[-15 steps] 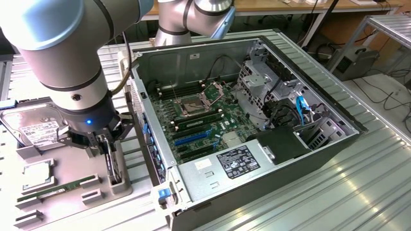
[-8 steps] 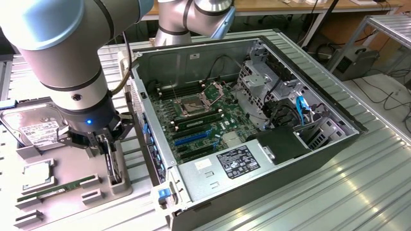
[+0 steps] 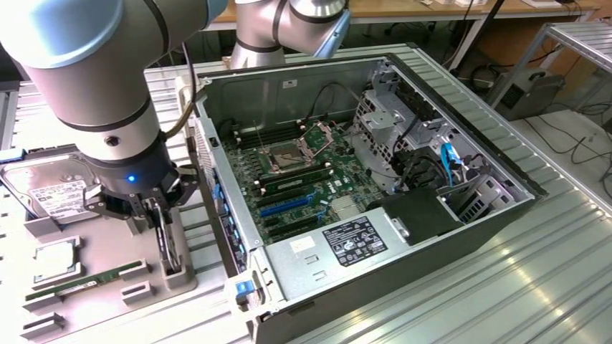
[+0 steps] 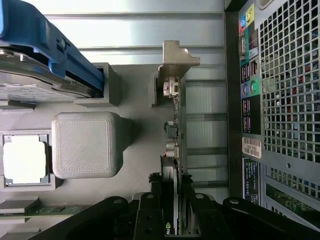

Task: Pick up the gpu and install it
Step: 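Pick up the gpu and move the gpu toward the slot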

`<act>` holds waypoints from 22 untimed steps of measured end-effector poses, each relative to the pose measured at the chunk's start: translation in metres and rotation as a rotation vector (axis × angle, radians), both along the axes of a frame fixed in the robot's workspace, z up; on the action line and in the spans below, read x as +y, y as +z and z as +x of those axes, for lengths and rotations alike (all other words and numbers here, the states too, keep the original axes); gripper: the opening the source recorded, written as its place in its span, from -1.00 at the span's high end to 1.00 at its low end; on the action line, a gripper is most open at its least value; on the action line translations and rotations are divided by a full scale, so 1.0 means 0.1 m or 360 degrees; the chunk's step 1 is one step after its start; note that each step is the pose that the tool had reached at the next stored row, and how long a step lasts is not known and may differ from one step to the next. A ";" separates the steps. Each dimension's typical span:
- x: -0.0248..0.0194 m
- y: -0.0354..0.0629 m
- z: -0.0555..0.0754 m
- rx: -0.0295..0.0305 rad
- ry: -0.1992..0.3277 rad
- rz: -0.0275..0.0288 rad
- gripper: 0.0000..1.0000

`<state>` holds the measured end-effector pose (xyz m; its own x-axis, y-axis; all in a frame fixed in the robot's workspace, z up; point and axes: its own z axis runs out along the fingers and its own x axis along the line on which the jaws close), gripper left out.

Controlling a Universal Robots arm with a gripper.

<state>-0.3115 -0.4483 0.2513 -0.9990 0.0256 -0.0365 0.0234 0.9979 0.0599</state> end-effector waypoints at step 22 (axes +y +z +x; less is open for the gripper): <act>-0.048 1.014 0.04 0.00003 0.0001 0.00001 0.47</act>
